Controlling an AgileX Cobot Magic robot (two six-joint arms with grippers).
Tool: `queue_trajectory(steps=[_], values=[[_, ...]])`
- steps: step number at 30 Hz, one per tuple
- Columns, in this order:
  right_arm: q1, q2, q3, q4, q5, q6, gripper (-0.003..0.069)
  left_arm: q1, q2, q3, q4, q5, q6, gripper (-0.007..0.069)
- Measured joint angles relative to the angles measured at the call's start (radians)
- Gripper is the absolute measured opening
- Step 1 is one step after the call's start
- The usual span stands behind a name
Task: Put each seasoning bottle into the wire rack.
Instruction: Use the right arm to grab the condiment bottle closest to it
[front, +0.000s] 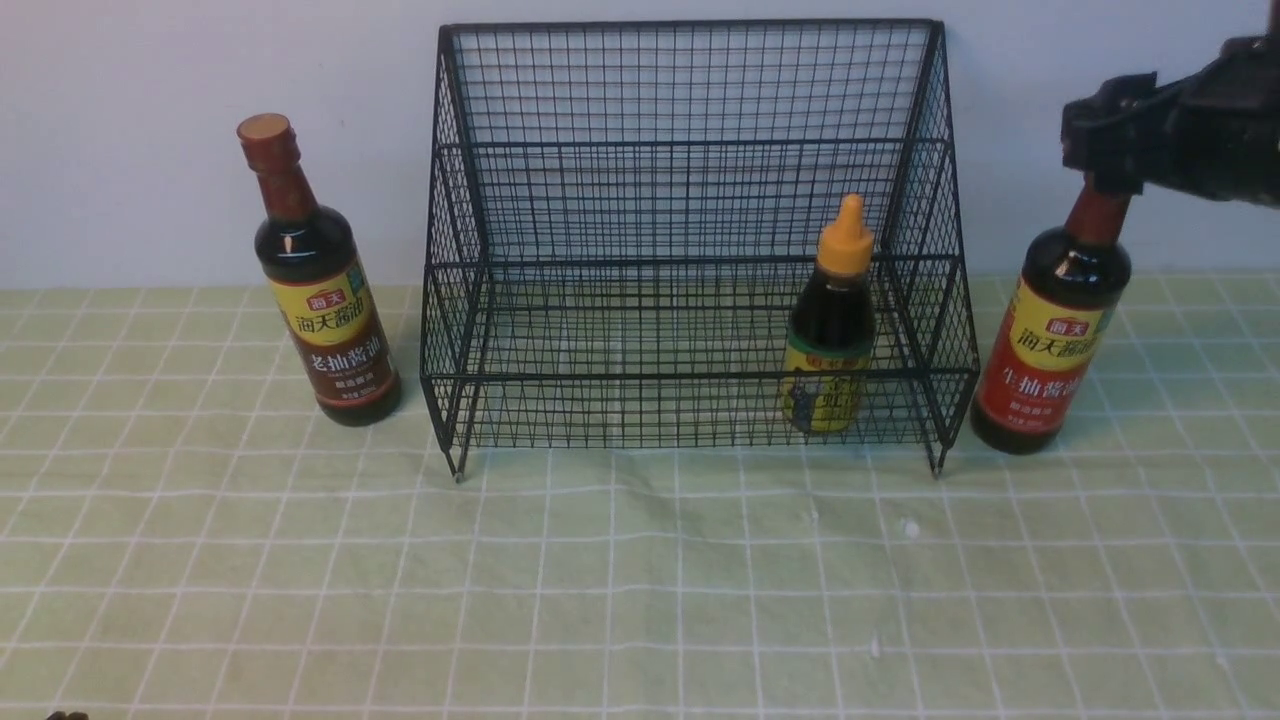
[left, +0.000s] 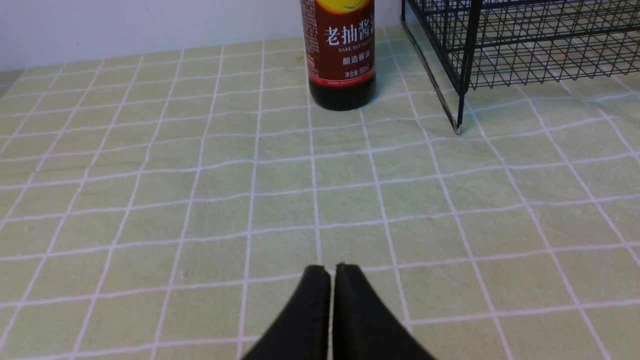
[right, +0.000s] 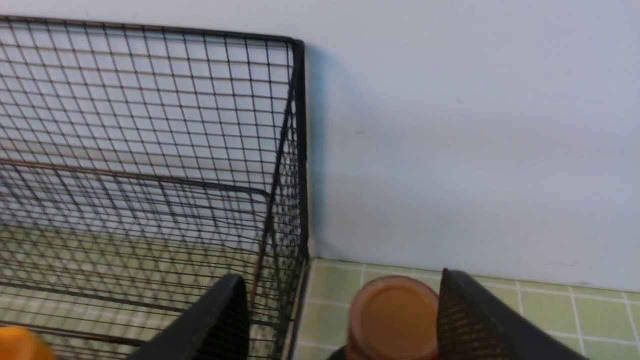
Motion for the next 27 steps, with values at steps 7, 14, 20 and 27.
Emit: queue_trajectory(steps=[7,14,20,27], values=[[-0.034,0.064,0.002,-0.013,0.000,0.034,0.0464,0.000,0.000,0.000,0.000,0.000,0.000,-0.0007],[-0.034,0.127,0.002,-0.013,-0.002,0.043,0.0462,0.000,0.000,0.000,0.000,0.000,0.000,-0.0007],[-0.034,0.155,0.002,-0.027,-0.012,0.045,0.0271,0.000,0.000,0.000,0.000,0.000,0.000,-0.0007],[-0.034,0.093,0.005,-0.128,0.040,0.049,0.0287,0.000,0.000,0.000,0.000,0.000,0.000,-0.0007]])
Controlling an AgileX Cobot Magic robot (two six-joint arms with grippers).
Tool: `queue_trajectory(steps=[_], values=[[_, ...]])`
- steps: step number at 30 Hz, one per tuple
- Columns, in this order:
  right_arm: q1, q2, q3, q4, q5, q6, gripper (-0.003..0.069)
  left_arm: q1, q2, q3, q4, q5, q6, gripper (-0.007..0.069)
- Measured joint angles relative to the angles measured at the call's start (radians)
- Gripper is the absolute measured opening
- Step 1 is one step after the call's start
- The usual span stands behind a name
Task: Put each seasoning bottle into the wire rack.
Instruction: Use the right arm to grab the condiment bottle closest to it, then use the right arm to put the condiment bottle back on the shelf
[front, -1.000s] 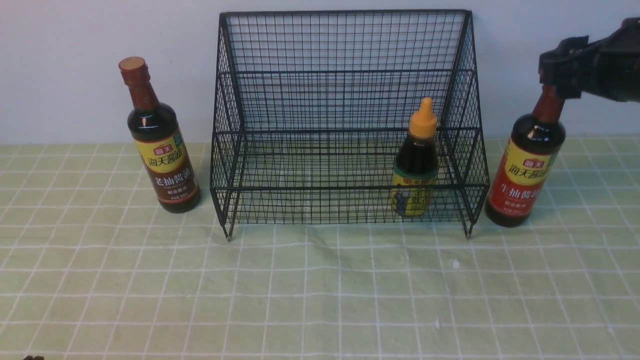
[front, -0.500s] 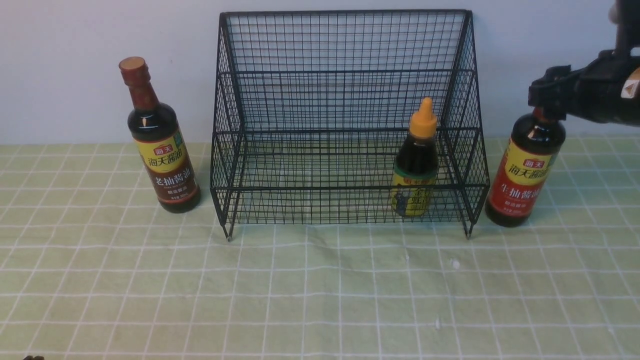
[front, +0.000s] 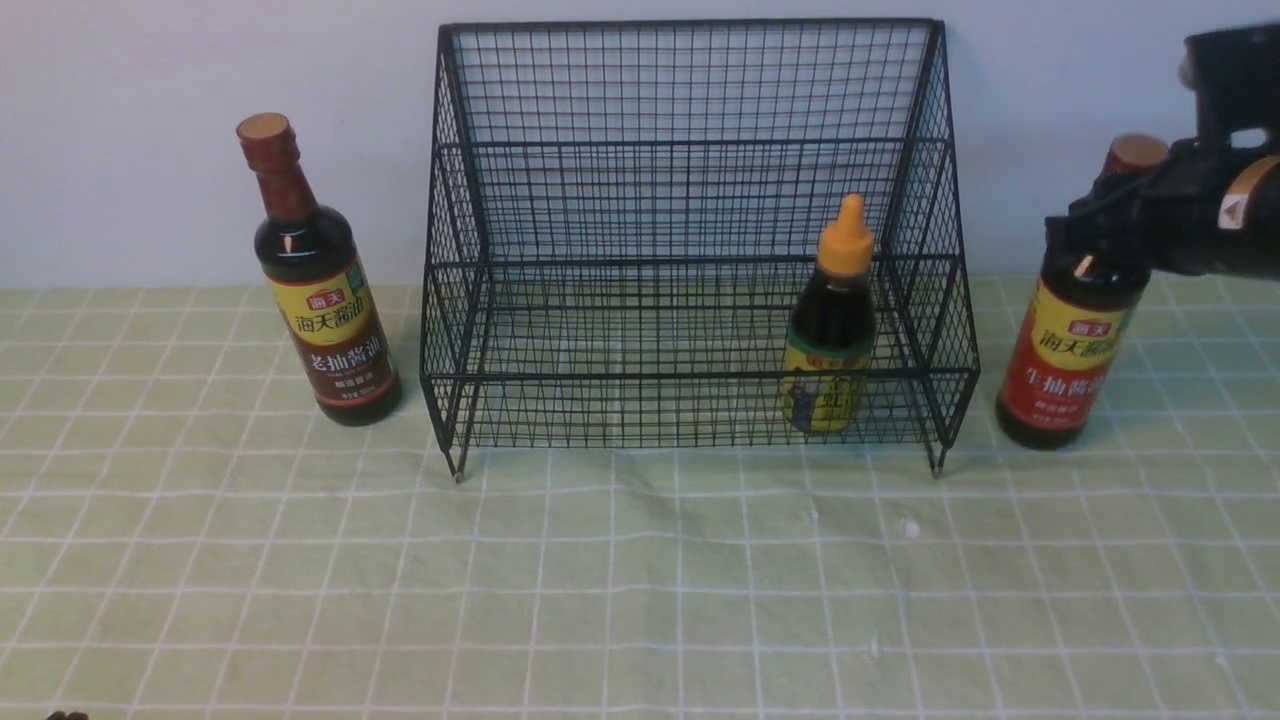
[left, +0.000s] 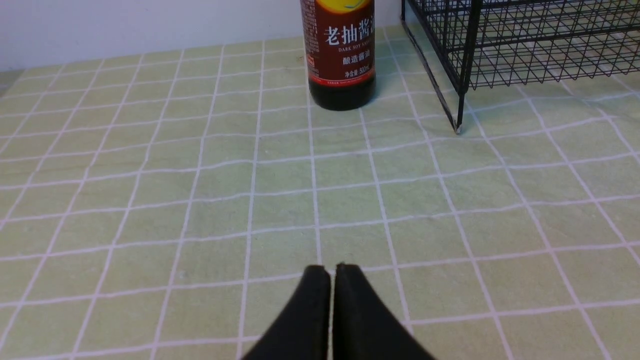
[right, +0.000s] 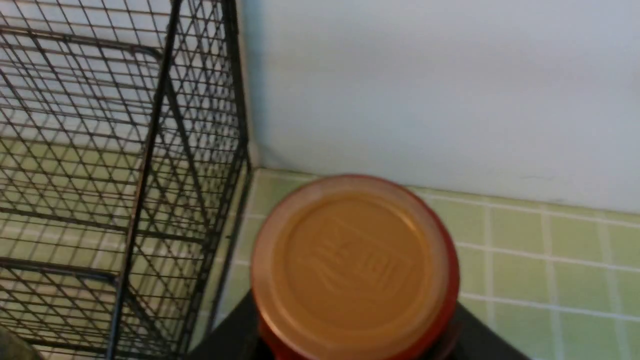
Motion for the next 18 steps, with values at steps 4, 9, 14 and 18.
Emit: queue_trajectory(steps=[4,9,14,18], values=[[0.000,-0.099,-0.042,-0.012,0.017,-0.001,0.0287,0.000,0.000,0.000,0.000,0.000,0.000,-0.0007],[0.000,-0.145,-0.157,-0.010,0.015,0.000,0.0287,0.000,0.000,0.000,0.000,0.000,0.000,-0.0007],[0.000,-0.127,-0.322,0.023,0.014,0.000,0.0287,0.000,0.000,0.000,0.000,0.000,0.000,-0.0007],[0.011,-0.080,-0.456,0.078,0.015,0.000,0.0287,0.000,0.000,0.000,0.000,0.000,0.000,-0.0007]])
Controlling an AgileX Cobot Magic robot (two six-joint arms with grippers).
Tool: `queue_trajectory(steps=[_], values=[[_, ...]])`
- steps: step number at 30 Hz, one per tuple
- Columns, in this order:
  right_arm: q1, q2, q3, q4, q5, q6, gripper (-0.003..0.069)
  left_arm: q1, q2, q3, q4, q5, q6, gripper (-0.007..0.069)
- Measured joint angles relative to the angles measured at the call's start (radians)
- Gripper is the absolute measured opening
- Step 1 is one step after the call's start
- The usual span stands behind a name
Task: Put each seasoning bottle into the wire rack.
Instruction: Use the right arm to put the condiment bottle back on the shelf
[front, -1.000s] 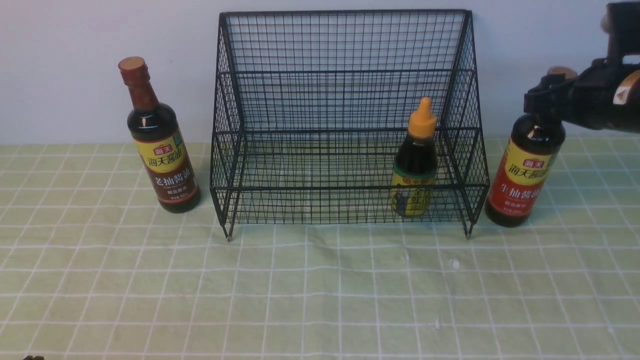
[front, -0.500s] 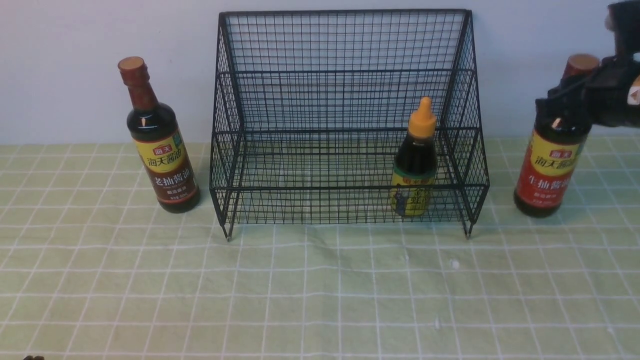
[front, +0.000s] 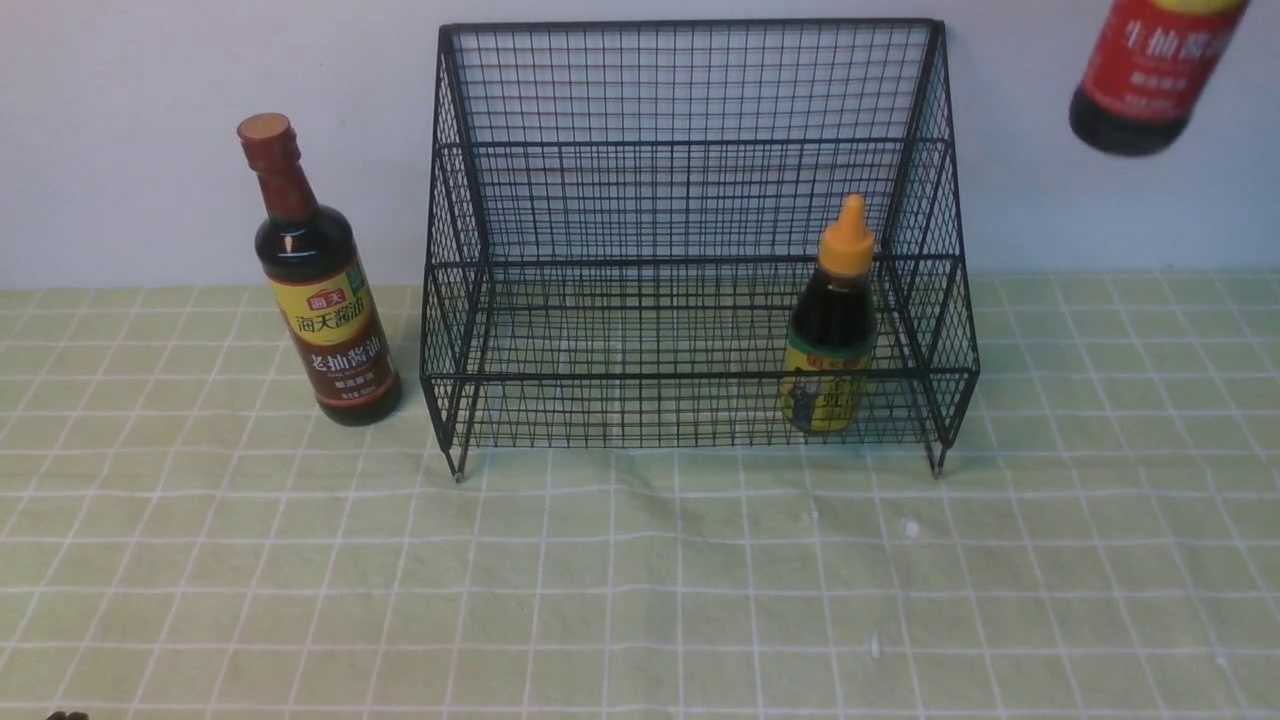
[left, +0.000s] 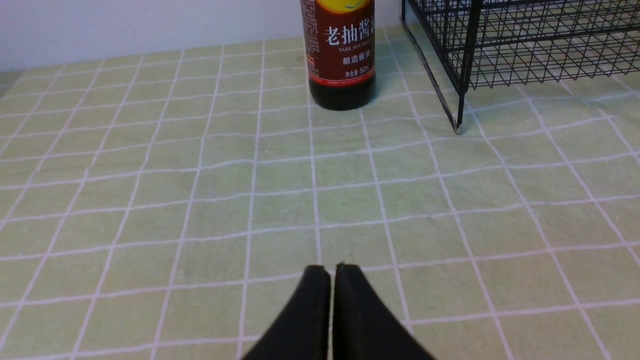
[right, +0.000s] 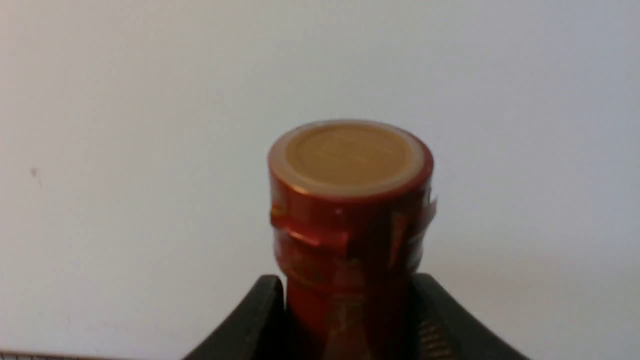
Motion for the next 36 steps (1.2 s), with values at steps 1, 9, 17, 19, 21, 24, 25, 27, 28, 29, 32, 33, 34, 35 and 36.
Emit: queue_trajectory(steps=[1,9,17,19,21,24,25,27,28,29,32,33,34,35,36], values=[[0.009,0.015,-0.031,0.007,0.000,0.000,0.0287,0.000,0.000,0.000,0.000,0.000,0.000,-0.0007],[0.128,0.193,-0.273,0.024,-0.003,0.000,0.0287,0.000,0.000,0.000,0.000,0.000,0.000,-0.0007],[0.167,0.421,-0.465,0.037,-0.008,0.000,0.0287,0.000,0.000,0.000,0.000,0.000,0.000,-0.0007],[0.167,0.475,-0.493,0.037,-0.007,0.000,0.0287,0.000,0.000,0.000,0.000,0.000,0.000,-0.0007],[0.167,0.511,-0.501,0.038,-0.006,0.000,0.0287,0.000,0.000,0.000,0.000,0.000,0.000,-0.0007],[0.167,0.549,-0.502,0.045,0.003,0.001,0.0287,0.000,0.000,0.000,0.000,0.000,0.000,-0.0007],[0.167,0.558,-0.502,0.050,0.011,0.001,0.0287,0.000,0.000,0.000,0.000,0.000,0.000,-0.0007],[0.167,0.577,-0.503,0.061,0.043,0.001,0.0287,0.000,0.000,0.000,0.000,0.000,0.000,-0.0007],[0.167,0.580,-0.503,0.063,0.056,0.002,0.0287,0.000,0.000,0.000,0.000,0.000,0.000,-0.0007],[0.167,0.588,-0.503,0.071,0.078,0.002,0.0287,0.000,0.000,0.000,0.000,0.000,0.000,-0.0007],[0.167,0.598,-0.504,0.088,0.161,0.002,0.0287,0.000,0.000,0.000,0.000,0.000,0.000,-0.0007],[0.167,0.603,-0.505,0.095,0.184,0.002,0.0287,0.000,0.000,0.000,0.000,0.000,0.000,-0.0007],[0.167,0.606,-0.505,0.102,0.205,0.002,0.0287,0.000,0.000,0.000,0.000,0.000,0.000,-0.0007],[0.167,0.609,-0.505,0.108,0.226,-0.001,0.0287,0.000,0.000,0.000,0.000,0.000,0.000,-0.0007],[0.167,0.616,-0.505,0.118,0.247,-0.006,0.0287,0.000,0.000,0.000,0.000,0.000,0.000,-0.0007]])
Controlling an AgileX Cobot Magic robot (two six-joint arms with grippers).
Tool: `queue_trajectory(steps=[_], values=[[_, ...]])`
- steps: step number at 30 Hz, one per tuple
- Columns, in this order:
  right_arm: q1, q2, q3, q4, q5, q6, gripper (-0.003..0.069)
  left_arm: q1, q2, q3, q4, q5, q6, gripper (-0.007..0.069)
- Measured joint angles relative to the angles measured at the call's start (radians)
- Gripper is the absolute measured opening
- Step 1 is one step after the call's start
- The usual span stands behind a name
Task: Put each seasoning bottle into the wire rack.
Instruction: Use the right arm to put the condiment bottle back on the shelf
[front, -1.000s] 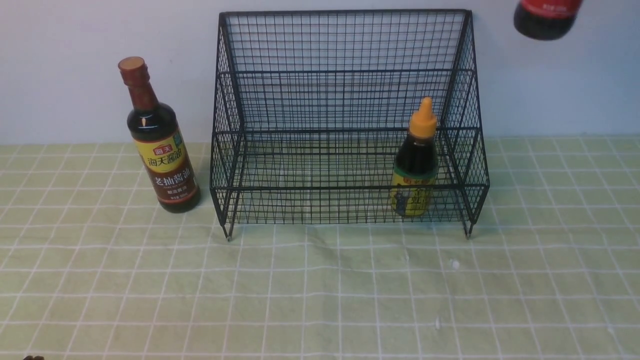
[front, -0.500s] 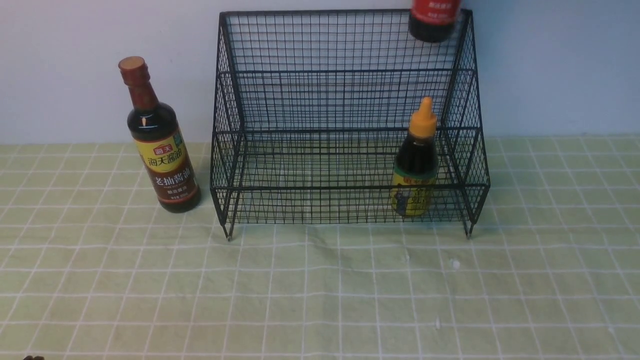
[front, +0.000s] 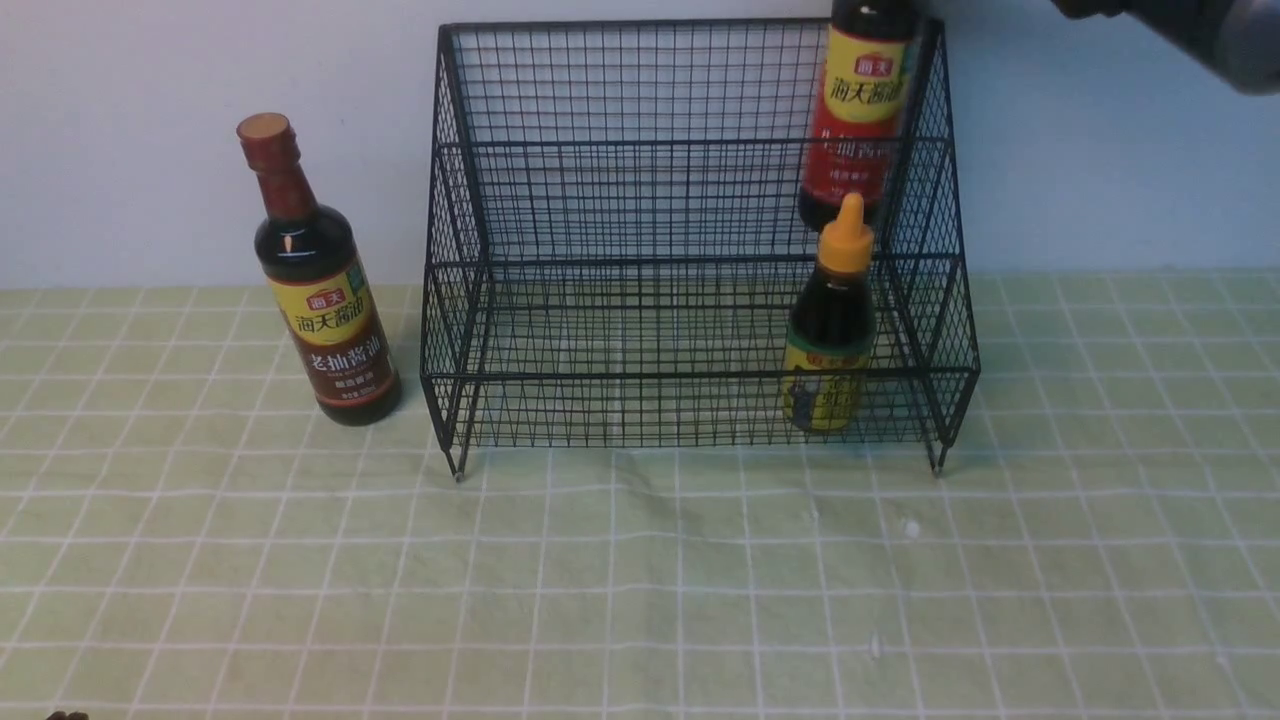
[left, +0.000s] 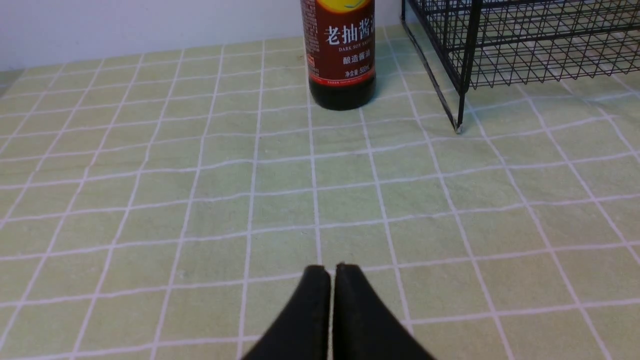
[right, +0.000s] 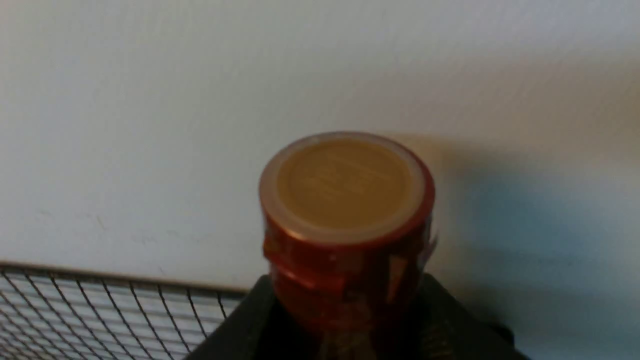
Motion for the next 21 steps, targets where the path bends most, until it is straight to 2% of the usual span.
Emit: queue_trajectory(steps=[8,14,21], values=[[0.019,0.039,-0.002,0.030,0.112,-0.122,0.0286,0.000,0.000,0.000,0.000,0.000,0.000,-0.0007],[0.035,0.041,-0.008,0.034,0.131,-0.146,0.0288,0.000,0.000,0.000,0.000,0.000,0.000,-0.0007],[0.036,0.012,-0.018,0.030,0.118,-0.150,0.0431,0.000,0.000,0.000,0.000,0.000,0.000,-0.0007]])
